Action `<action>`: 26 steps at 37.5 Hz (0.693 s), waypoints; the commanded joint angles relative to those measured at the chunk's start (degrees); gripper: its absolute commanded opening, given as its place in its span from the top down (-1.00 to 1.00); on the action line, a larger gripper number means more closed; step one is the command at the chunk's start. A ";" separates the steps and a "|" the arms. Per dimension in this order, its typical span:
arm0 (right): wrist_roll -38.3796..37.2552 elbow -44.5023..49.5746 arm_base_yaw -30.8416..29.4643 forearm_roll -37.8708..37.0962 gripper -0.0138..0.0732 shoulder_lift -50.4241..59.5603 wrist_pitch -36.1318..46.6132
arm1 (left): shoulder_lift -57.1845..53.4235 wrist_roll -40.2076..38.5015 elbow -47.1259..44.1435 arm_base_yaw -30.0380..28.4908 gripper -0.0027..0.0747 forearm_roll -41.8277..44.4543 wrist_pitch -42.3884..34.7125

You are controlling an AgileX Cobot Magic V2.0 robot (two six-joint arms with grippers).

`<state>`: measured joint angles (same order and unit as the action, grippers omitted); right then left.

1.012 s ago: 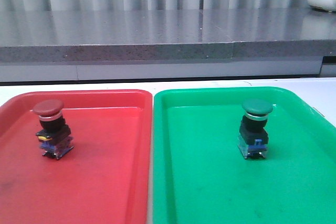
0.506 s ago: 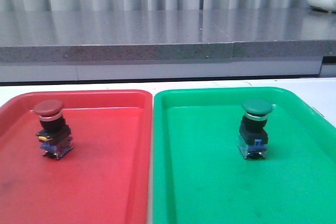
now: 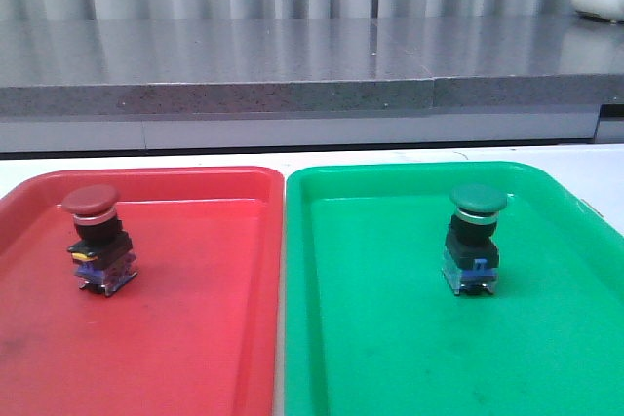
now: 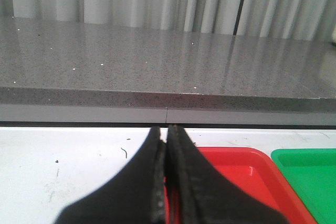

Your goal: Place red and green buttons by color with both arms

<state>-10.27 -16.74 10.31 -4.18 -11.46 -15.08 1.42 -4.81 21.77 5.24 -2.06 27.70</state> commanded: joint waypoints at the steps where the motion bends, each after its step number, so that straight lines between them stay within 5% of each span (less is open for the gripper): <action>1: 0.33 -1.54 -0.29 -0.94 0.84 -0.44 4.62 | 0.75 -0.22 1.48 -0.25 0.98 -0.56 -4.64; 26: 0.33 -1.54 -0.29 -0.94 0.84 -0.44 4.62 | -0.61 -0.22 -2.15 -0.71 0.98 1.00 -8.70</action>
<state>-10.27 -16.74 10.31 -4.21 -11.46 -15.08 1.14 -4.81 20.26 5.13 -1.66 25.72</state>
